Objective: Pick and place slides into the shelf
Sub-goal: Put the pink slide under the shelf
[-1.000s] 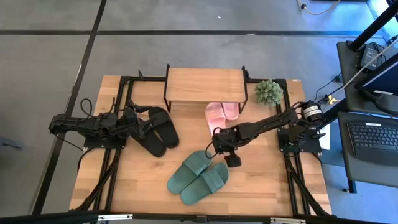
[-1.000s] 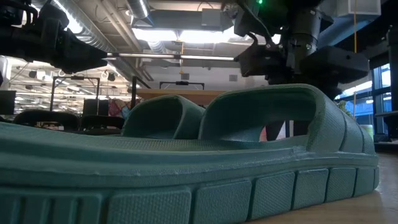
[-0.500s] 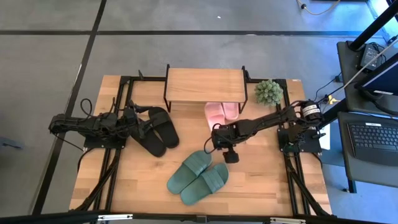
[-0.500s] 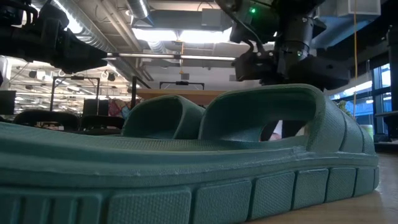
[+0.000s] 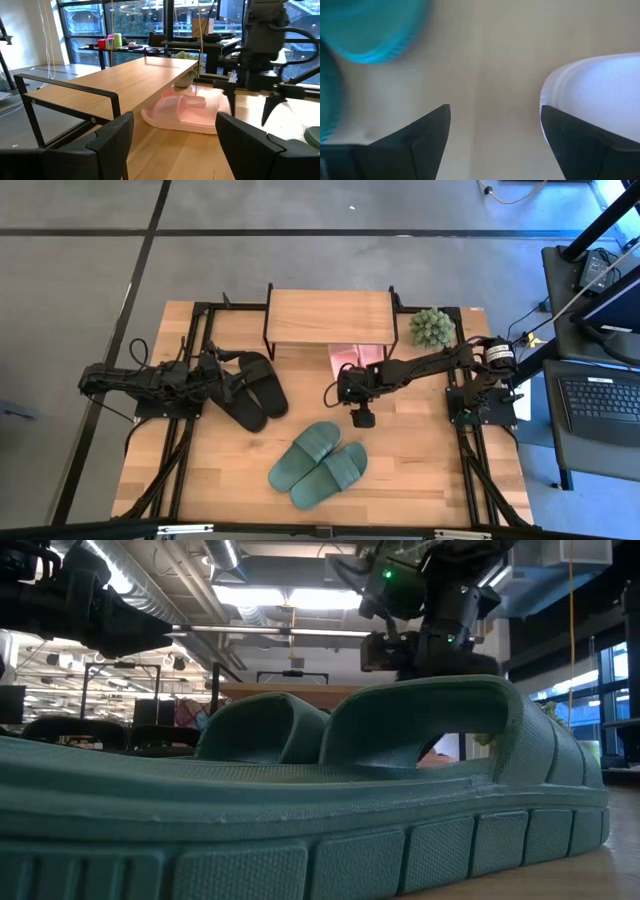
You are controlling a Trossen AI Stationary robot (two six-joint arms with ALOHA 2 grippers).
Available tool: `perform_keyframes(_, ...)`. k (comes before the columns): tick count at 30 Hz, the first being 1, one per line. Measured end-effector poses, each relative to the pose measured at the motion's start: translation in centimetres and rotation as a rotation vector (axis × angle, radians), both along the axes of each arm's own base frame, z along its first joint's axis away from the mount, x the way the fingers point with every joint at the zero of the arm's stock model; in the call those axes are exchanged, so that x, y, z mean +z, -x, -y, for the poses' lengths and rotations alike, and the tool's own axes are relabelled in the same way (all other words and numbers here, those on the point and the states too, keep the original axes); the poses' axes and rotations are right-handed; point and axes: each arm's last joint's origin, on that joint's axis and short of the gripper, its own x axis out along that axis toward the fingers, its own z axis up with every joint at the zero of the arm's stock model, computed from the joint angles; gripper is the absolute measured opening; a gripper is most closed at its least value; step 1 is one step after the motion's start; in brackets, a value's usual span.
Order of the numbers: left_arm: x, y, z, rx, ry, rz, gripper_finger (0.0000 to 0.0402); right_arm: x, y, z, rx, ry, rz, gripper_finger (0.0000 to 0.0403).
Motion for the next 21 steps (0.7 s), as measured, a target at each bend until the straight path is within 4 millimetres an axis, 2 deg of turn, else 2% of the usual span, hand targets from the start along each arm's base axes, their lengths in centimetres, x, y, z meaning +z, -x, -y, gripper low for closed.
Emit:
perform_keyframes(9,0.0,0.0,0.0,0.0,0.0,0.0,0.0273,0.0,0.0,2.9,-0.049,0.015,0.012,0.031)
perform_keyframes(21,0.0,0.0,0.0,0.0,-0.001,-0.001,0.0273,0.1,0.1,5.4,-0.098,0.028,0.034,0.031)
